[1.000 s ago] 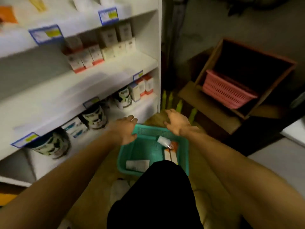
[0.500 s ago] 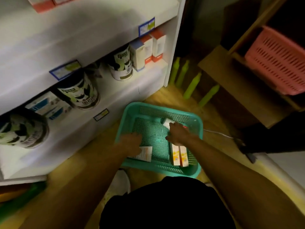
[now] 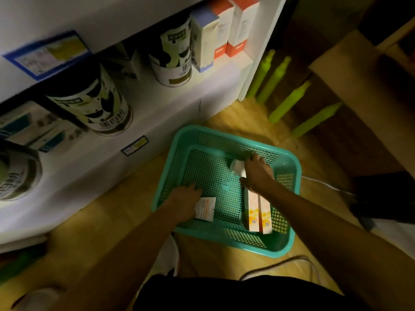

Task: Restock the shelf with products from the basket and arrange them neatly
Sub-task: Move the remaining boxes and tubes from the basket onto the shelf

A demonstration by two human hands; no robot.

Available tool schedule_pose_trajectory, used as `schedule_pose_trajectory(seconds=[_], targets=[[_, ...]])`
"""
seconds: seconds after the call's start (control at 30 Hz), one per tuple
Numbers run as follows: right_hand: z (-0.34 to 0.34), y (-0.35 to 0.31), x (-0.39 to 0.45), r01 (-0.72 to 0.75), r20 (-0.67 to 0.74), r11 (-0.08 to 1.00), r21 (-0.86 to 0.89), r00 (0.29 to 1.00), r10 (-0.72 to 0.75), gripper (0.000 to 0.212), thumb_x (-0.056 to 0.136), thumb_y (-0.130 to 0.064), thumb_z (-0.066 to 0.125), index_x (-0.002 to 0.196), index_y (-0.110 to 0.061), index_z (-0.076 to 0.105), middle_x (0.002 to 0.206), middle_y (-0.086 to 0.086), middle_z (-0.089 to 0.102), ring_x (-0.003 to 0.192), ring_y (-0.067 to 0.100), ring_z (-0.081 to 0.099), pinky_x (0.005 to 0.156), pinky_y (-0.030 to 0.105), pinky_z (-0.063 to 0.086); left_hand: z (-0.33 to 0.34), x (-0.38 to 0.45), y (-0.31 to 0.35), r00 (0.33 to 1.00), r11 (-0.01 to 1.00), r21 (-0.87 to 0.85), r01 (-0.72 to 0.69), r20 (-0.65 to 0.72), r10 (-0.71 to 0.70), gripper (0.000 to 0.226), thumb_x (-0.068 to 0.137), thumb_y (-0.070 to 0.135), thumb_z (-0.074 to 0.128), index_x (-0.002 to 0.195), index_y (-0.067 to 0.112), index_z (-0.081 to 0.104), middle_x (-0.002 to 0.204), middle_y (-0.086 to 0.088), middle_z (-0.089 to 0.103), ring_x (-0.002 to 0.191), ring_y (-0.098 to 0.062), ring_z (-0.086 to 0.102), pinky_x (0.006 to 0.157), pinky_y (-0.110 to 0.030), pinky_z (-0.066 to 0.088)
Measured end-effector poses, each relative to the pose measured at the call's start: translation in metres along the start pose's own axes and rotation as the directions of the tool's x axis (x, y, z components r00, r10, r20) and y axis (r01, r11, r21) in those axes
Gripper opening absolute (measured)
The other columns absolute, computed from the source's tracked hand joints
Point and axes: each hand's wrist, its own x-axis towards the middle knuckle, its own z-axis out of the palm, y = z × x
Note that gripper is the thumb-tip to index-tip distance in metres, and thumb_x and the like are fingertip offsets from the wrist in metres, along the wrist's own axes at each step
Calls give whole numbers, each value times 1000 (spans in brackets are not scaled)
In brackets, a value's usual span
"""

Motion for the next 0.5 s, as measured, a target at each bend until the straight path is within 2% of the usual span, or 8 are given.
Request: schedule_pose_trajectory(seconds=[0.07, 0.17, 0.27, 0.3, 0.4, 0.5], targets=[[4, -4, 2, 52, 4, 997, -51, 999, -52, 59, 78, -33, 77, 128, -12, 54, 134, 14, 47, 122, 31, 46, 98, 49, 45, -1, 3, -2, 1000, 1000, -15, -7, 8, 7, 55, 86, 32, 73, 132, 13, 48, 132, -11, 52, 115, -28, 57, 92, -39, 49], [12, -14, -3, 123, -13, 989, -83, 992, -124, 59, 77, -30, 76, 127, -14, 50, 131, 11, 55, 122, 31, 49, 103, 48, 37, 0, 5, -5, 1000, 999, -50, 0, 9, 1, 50, 89, 28, 70, 132, 13, 49, 132, -12, 55, 118, -28, 56, 95, -38, 46], [8, -16, -8, 245, -97, 956, -163, 960, -262, 53, 81, -42, 70, 124, -18, 50, 123, 5, 63, 113, 28, 56, 98, 44, 39, -5, -1, -10, 999, 994, -108, 26, -43, -31, 43, 94, 29, 64, 130, 11, 52, 133, -13, 57, 120, -29, 55, 94, -37, 45], [4, -16, -9, 267, -130, 953, -141, 950, -285, 52, 82, -45, 69, 123, -20, 50, 121, 4, 63, 110, 28, 58, 96, 43, 41, -9, -4, -12, 997, 990, -128, 52, -57, -60, 38, 95, 31, 63, 126, 11, 54, 130, -13, 59, 117, -29, 57, 92, -37, 46], [-15, -18, -16, 280, -204, 956, 87, 944, -258, 48, 83, -50, 66, 120, -22, 54, 114, 4, 64, 103, 28, 60, 86, 41, 46, -24, -16, -20, 980, 961, -257, 103, -140, -143, 32, 95, 37, 62, 115, 12, 58, 123, -10, 62, 109, -25, 61, 88, -35, 48], [-39, -28, -33, 228, -302, 900, 372, 946, -115, 43, 82, -56, 65, 113, -27, 58, 107, -1, 69, 96, 23, 64, 77, 36, 48, -47, -37, -29, 972, 899, -430, 76, -168, -163, 35, 95, 38, 63, 122, 17, 57, 125, 1, 62, 107, -17, 60, 84, -25, 50]])
